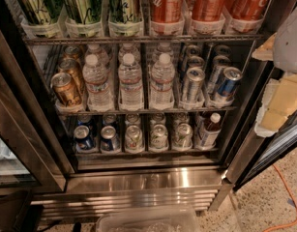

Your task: Pick green can from top shelf of fridge

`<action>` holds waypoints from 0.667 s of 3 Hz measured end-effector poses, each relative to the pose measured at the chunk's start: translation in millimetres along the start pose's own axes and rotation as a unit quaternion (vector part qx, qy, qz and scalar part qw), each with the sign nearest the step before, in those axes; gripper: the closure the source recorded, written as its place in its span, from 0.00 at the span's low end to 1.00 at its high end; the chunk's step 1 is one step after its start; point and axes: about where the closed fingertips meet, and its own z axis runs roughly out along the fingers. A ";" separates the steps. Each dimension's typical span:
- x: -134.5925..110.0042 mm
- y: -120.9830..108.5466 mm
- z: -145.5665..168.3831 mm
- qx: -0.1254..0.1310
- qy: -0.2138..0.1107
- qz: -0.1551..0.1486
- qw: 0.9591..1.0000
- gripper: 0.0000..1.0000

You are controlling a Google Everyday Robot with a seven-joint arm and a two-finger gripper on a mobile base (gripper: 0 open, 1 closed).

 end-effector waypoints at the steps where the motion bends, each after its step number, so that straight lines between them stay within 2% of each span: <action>1: 0.0 0.0 0.0 0.000 0.000 0.000 1.000 0.00; 2: -14.0 4.5 0.2 0.015 -0.033 0.005 0.999 0.00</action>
Offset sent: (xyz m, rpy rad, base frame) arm -0.0032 0.0391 0.0016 0.1619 -0.1115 0.0023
